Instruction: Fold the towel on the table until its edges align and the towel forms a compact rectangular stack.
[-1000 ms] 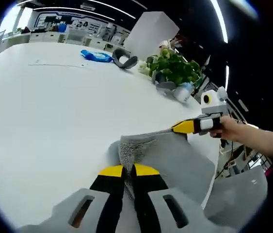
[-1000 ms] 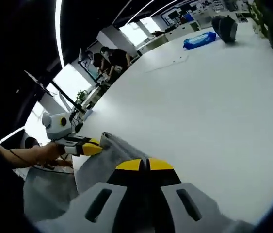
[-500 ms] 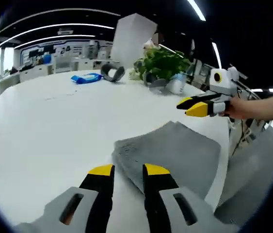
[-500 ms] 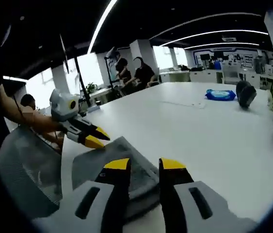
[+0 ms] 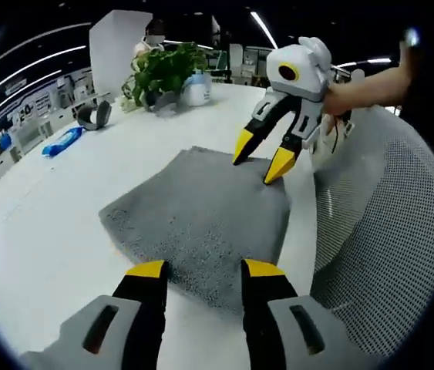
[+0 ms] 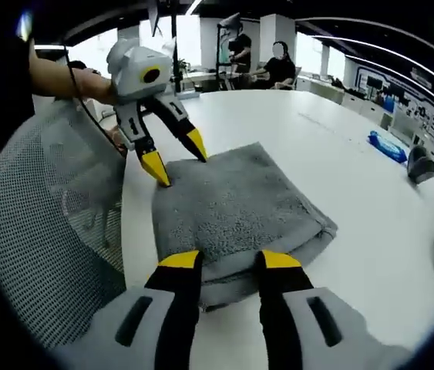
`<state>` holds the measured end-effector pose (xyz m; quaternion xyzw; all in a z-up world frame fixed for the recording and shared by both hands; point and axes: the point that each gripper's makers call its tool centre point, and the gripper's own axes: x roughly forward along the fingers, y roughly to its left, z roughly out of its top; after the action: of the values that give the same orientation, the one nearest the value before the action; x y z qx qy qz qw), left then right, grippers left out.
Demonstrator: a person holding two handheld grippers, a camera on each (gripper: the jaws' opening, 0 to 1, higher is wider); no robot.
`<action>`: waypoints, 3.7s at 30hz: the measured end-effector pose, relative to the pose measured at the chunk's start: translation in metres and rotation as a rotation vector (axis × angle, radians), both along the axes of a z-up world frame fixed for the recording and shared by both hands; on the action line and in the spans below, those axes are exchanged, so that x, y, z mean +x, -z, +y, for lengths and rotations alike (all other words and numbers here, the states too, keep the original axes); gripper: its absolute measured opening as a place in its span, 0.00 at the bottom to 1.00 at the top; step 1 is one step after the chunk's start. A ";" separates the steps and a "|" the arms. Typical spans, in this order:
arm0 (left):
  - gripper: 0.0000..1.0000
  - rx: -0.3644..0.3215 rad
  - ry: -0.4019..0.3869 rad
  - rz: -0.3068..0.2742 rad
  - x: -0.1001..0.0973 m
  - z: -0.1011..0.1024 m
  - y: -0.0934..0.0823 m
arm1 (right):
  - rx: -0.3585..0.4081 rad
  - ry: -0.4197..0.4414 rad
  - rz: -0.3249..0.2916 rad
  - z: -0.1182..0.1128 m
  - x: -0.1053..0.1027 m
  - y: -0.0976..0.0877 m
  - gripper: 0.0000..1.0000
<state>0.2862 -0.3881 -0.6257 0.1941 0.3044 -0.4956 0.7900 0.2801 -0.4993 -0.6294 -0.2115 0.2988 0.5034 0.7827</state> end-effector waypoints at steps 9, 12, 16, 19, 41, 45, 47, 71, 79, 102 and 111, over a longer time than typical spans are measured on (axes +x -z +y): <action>0.37 0.058 0.009 -0.027 0.000 -0.003 0.013 | -0.013 0.015 0.029 0.002 0.002 0.009 0.27; 0.36 0.073 0.007 -0.013 0.002 -0.004 0.015 | -0.043 0.016 0.034 0.004 0.006 0.012 0.26; 0.36 0.071 0.000 0.019 0.011 -0.004 0.017 | -0.090 0.012 0.040 0.005 0.015 0.014 0.26; 0.36 0.095 -0.001 0.018 0.021 -0.006 0.018 | -0.119 0.015 0.035 0.005 0.028 0.015 0.25; 0.35 0.260 -0.009 0.074 0.105 -0.008 0.021 | -0.462 0.007 0.197 0.003 0.119 0.022 0.25; 0.35 0.316 0.027 0.107 0.119 -0.013 0.022 | -0.539 0.038 0.205 0.005 0.131 0.024 0.25; 0.35 0.332 0.049 0.127 0.121 -0.013 0.023 | -0.562 0.030 0.216 0.006 0.132 0.025 0.25; 0.36 0.329 0.083 0.134 0.120 -0.014 0.024 | -0.515 0.008 0.247 0.008 0.133 0.024 0.26; 0.34 -0.180 -0.274 0.178 0.127 -0.001 0.005 | -0.070 0.177 0.101 0.003 0.135 0.010 0.25; 0.64 -0.518 -0.650 -0.173 -0.011 0.120 -0.144 | 0.134 0.431 -0.176 -0.074 -0.032 -0.097 0.45; 0.64 -0.360 -0.660 -0.332 -0.028 0.098 -0.142 | 0.148 0.469 -0.224 -0.066 -0.054 -0.097 0.45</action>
<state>0.2584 -0.2904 -0.4834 0.0219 0.1272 -0.2228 0.9663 0.2259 -0.5650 -0.5320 -0.1329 0.2137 0.3022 0.9194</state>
